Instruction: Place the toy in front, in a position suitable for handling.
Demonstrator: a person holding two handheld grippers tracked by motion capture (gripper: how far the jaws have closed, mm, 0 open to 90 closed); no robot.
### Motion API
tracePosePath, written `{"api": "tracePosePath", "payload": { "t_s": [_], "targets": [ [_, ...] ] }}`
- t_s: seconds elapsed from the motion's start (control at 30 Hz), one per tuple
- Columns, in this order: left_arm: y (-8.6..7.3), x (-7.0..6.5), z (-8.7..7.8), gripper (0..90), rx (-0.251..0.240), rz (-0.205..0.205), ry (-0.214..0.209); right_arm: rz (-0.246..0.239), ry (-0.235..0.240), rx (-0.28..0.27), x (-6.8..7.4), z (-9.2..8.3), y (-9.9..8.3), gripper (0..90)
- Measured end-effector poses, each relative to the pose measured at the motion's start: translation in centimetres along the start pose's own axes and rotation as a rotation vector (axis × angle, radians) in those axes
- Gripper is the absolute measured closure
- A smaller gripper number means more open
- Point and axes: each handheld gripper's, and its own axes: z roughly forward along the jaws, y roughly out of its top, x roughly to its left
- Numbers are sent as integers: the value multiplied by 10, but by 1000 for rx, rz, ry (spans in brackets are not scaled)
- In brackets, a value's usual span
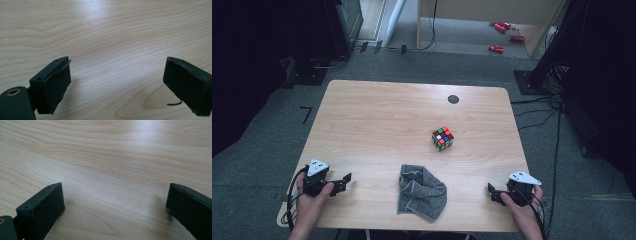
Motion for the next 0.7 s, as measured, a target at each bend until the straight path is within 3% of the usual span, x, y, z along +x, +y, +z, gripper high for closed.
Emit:
{"api": "tracePosePath", "payload": {
  "t_s": [0.2,0.47,0.7],
  "targets": [
    [8,-18,-4,81,-53,9,-60,1,-4,-4,1,3,3,14],
    [19,-31,3,81,-64,6,-96,0,-5,-9,1,6,6,17],
    [34,-39,14,81,-80,-25,-122,53,18,-27,-4,3,5,17]
  ]
}}
